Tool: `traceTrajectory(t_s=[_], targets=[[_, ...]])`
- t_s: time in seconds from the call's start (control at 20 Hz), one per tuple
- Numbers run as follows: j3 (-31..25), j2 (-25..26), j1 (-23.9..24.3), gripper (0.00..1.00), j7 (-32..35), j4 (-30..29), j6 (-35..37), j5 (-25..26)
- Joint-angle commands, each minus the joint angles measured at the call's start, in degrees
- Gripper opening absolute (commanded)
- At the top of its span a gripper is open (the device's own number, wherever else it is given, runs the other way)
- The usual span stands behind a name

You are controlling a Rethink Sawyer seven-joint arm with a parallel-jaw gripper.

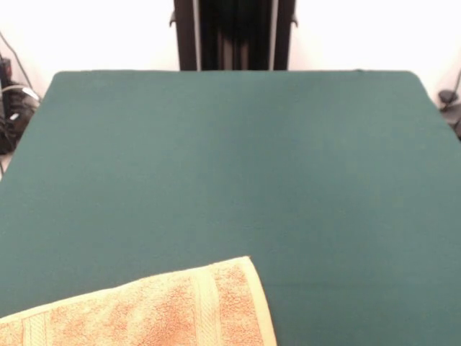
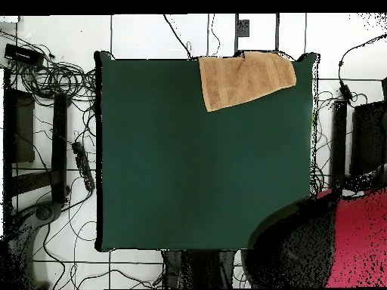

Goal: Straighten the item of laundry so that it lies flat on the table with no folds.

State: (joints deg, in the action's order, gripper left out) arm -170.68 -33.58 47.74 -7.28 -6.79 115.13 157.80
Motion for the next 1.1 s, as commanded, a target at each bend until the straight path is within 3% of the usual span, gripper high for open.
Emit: traceTrajectory(t_s=[0.05, 0.5, 0.85, 1.1], targets=[[0.3, 3.3, -1.7, 0.00, -16.8, 8.5, -1.3, 3.9], [-0.3, 3.8, -1.6, 0.00, -17.3, 8.5, -1.8, 4.7], [-0.5, 4.9, -1.7, 0.00, -10.4, 8.8, -4.6, 3.7], [-0.2, 6.7, -2.0, 0.00, -9.9, 9.0, -4.8, 2.2]])
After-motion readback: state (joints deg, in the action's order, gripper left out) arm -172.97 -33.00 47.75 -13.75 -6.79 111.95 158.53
